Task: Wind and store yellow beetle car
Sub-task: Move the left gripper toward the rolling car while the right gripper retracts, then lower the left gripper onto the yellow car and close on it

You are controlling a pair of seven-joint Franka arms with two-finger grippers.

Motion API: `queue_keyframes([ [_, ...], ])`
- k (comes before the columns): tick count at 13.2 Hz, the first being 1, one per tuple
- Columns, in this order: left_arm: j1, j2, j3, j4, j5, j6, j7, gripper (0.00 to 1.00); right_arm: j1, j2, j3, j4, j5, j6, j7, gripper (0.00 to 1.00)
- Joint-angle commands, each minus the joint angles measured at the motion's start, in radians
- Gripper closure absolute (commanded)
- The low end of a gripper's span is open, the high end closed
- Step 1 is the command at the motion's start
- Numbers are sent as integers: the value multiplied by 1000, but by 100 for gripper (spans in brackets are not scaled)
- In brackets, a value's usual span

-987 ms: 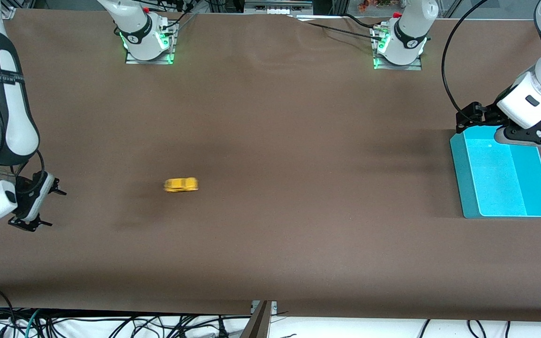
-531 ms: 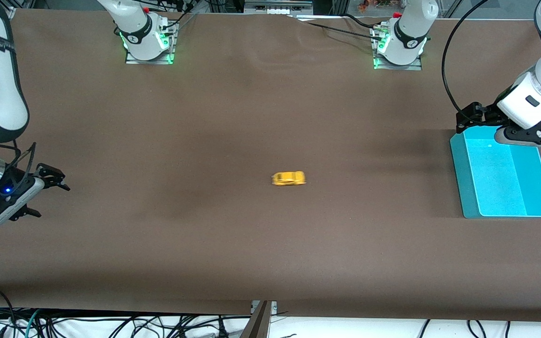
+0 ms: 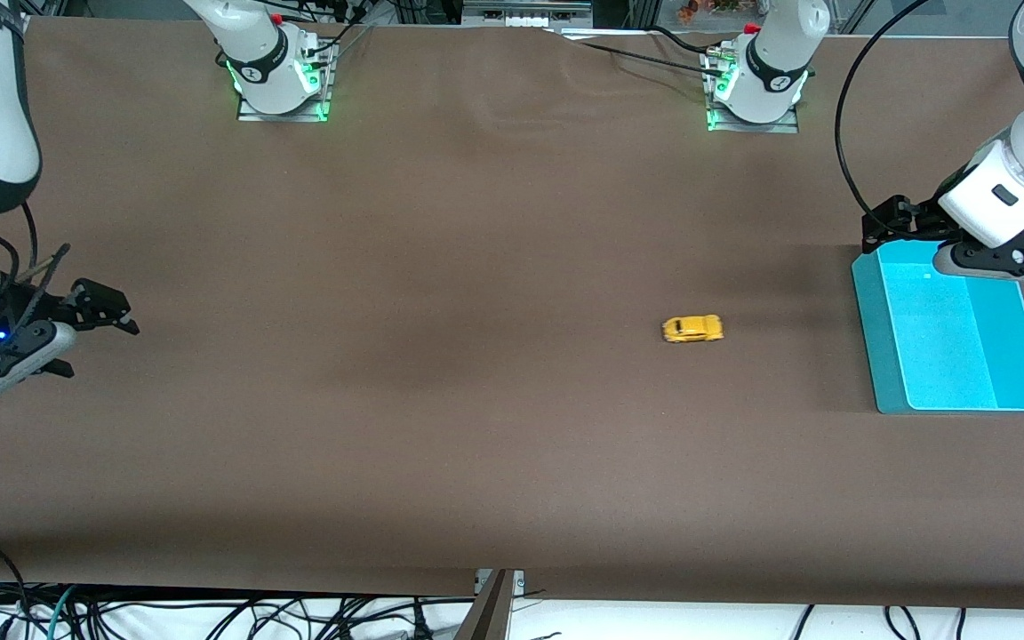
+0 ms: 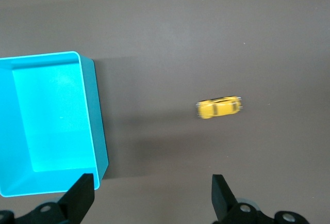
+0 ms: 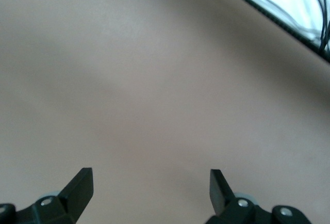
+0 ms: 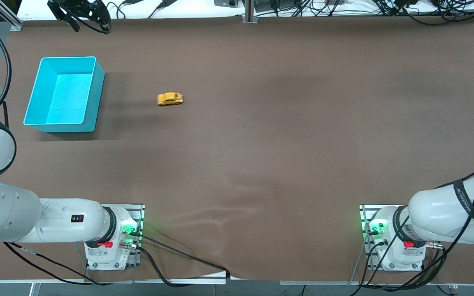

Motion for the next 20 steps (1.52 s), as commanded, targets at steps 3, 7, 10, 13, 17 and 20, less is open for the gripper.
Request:
queue_keyframes([
  [3, -10, 35, -6, 30, -9, -79, 18, 0, 82, -18, 3, 39, -37, -148, 350, 0],
  [7, -19, 69, -18, 21, -2, -128, 155, 0, 78, -59, -51, 72, -40, -128, 356, 0],
  [10, -2, 112, -18, 3, 0, -119, 345, 0, 81, -105, -63, 27, -82, -53, 356, 0],
  [13, -1, 166, -17, -57, 7, 8, 642, 0, 83, -194, -65, -71, -90, -16, 359, 0],
  [17, -1, 193, -17, -324, 21, 440, 962, 0, 150, -273, -155, -190, -88, -22, 362, 0],
  [20, -1, 277, -17, -344, 61, 543, 1127, 0, 179, -282, -206, -202, -80, -50, 359, 0],
])
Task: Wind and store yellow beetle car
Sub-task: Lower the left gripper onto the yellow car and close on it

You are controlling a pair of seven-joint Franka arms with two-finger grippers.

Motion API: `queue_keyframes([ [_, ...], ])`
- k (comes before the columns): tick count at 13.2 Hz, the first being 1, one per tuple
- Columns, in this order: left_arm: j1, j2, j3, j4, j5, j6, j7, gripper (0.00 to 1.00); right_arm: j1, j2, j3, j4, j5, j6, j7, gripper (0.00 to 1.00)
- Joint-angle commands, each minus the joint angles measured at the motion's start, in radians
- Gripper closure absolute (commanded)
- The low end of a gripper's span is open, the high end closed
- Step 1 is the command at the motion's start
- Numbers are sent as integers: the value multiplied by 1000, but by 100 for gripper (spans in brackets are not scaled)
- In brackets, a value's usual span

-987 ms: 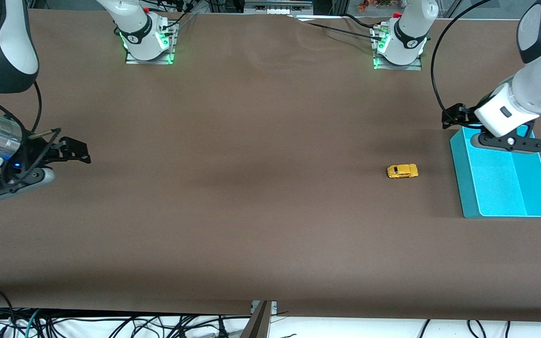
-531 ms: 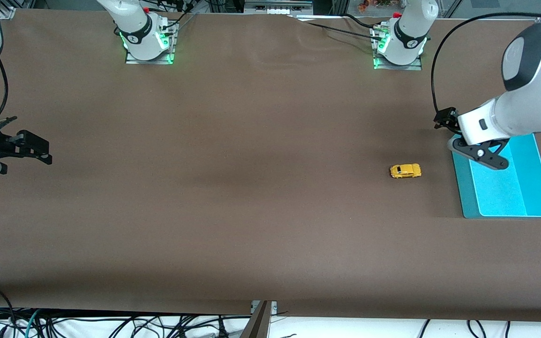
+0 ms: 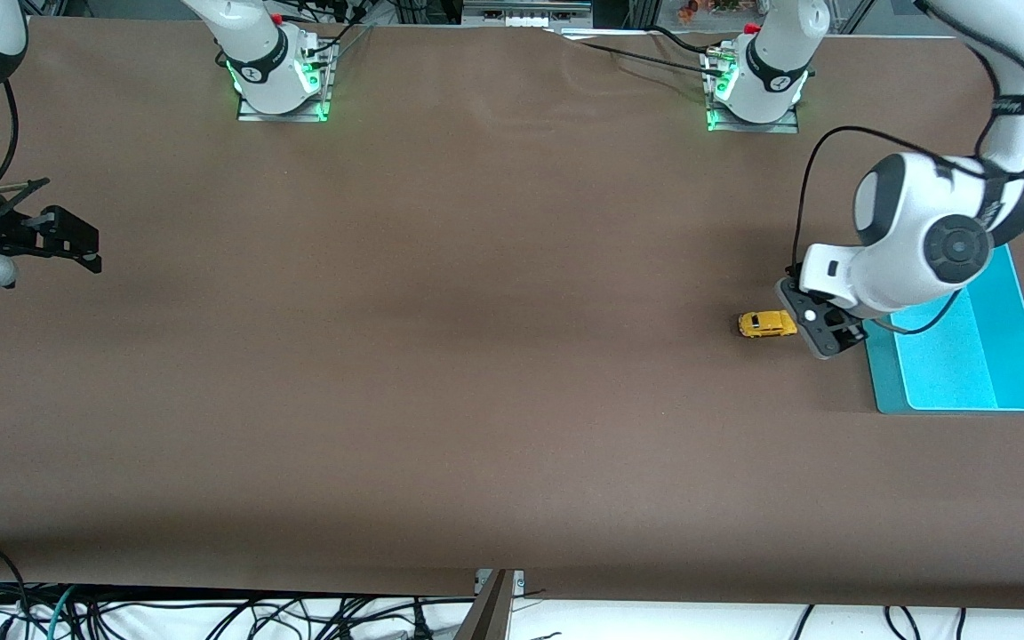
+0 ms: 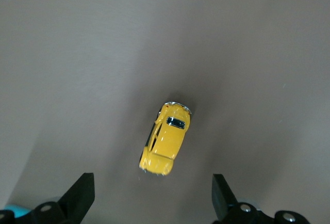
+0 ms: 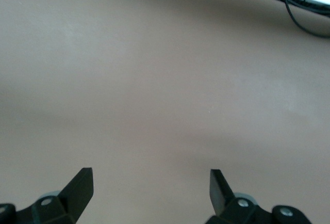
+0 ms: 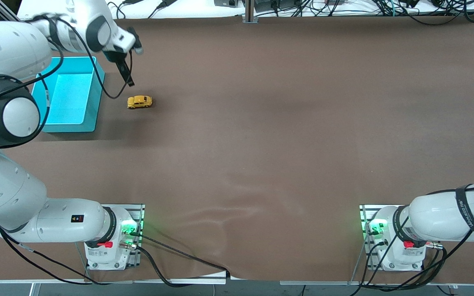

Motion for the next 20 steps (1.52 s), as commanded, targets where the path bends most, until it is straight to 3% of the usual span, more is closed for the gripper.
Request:
queue_keyframes([
  [1, 4, 46, -2, -27, 58, 81, 111, 0, 33, -42, -59, -43, -1, -11, 15, 0],
  [5, 2, 83, -2, -96, 167, 241, 119, 0, 33, -27, -74, -41, 19, -16, 39, 0],
  [9, 2, 135, -2, -110, 233, 310, 119, 0, 35, -5, -71, -12, 48, -17, 58, 0],
  [15, 5, 131, -2, -211, 238, 417, 120, 1, 30, 0, -73, -12, 48, -29, 95, 0],
  [16, 4, 131, -2, -209, 250, 422, 128, 31, 30, 1, -73, -12, 48, -29, 95, 0],
  [17, 2, 126, -3, -209, 271, 422, 134, 78, 33, 1, -71, -12, 48, -29, 95, 0],
  [20, 4, 125, -3, -202, 272, 420, 137, 85, 33, 1, -70, -12, 48, -29, 93, 0],
])
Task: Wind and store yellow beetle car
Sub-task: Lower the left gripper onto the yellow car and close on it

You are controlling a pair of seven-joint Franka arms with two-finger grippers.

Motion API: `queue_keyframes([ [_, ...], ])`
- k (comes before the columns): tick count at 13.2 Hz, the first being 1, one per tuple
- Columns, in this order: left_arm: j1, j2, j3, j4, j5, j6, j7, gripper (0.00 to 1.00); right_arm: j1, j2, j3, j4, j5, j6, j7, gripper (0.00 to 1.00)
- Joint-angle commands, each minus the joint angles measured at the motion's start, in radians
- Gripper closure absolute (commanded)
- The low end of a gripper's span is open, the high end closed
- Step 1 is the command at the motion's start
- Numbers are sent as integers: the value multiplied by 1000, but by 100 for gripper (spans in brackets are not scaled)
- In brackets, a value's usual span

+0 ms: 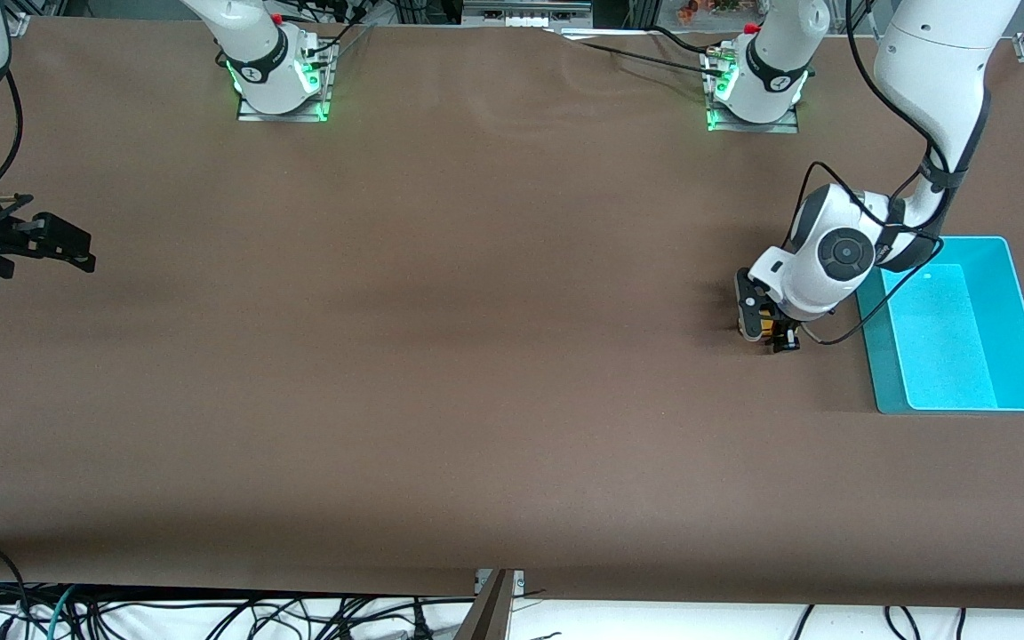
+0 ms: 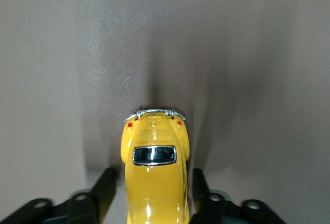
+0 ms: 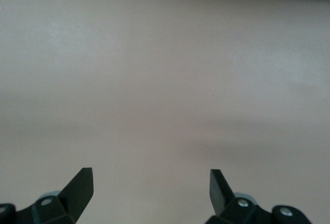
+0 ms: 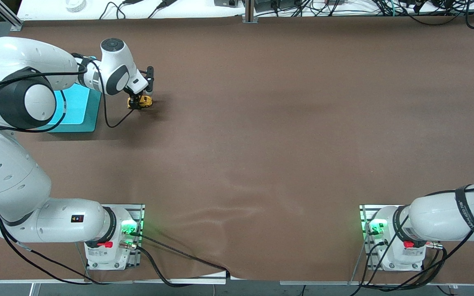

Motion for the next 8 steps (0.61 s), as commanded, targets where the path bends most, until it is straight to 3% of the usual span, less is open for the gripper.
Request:
queue_keyframes([
  [1, 4, -25, -1, -7, 22, 1, 17, 85, 8, 0, -7, 7, 14, -13, 10, 0],
  [4, -5, -86, -4, 2, 13, -36, 10, 85, 8, 0, -7, 7, 14, -13, 10, 0],
  [8, -7, -111, -24, 146, 11, -290, 18, 85, 5, 3, -7, 7, 14, -8, 8, 0],
])
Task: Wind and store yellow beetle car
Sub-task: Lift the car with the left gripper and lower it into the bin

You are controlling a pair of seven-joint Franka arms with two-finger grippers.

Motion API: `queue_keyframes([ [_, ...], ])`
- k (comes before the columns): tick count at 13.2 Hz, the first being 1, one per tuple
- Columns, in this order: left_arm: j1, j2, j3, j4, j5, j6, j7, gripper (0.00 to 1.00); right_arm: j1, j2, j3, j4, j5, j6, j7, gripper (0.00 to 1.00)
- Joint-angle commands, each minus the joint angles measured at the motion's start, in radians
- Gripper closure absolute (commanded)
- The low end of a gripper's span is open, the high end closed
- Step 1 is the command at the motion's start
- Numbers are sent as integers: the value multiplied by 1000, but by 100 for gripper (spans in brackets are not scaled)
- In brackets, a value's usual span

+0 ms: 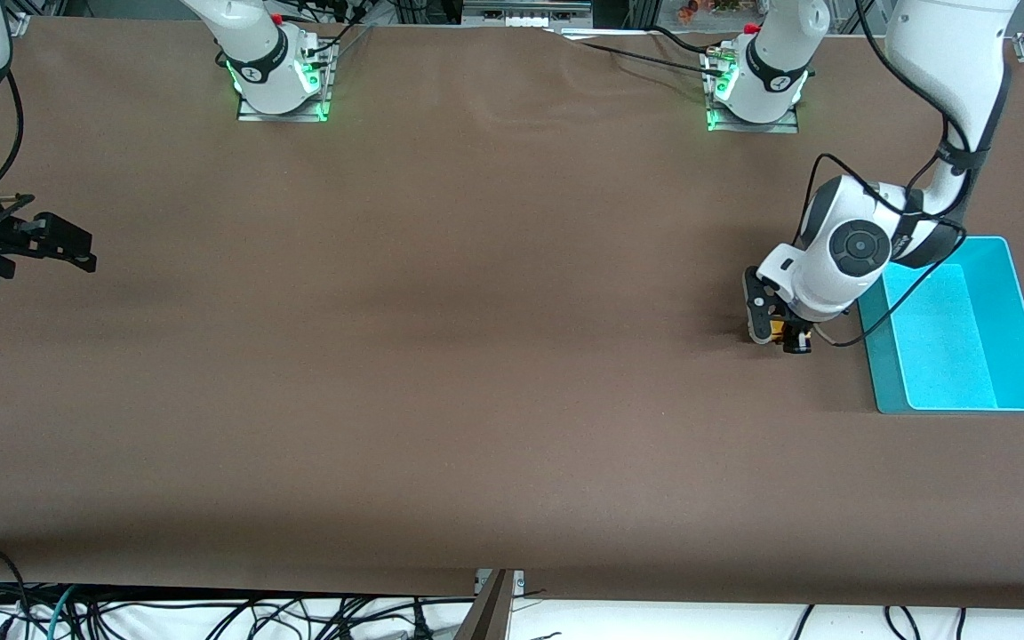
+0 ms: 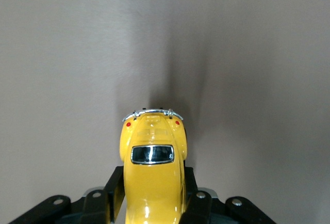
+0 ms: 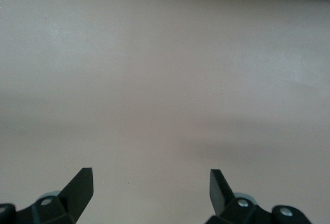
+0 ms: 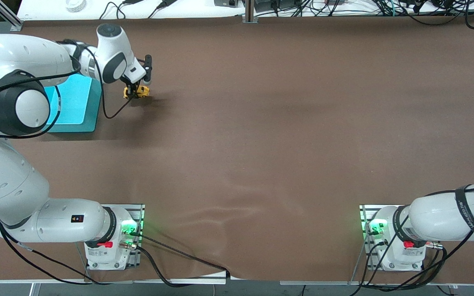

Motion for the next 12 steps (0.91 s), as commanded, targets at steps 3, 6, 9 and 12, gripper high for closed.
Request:
queue_keyframes([
  [3, 17, -44, 3, 190, 7, -304, 100, 85, 4, 2, -9, 7, 13, -10, 8, 0],
  [6, 119, -43, 3, 306, 7, -456, 237, 85, 6, 2, -7, 7, 13, -5, 7, 0],
  [9, 280, -21, 3, 314, 4, -446, 404, 85, 7, 2, -7, 7, 14, -5, 7, 0],
  [12, 415, 64, 3, 315, 5, -345, 534, 85, 7, 1, -7, 7, 14, -5, 7, 0],
])
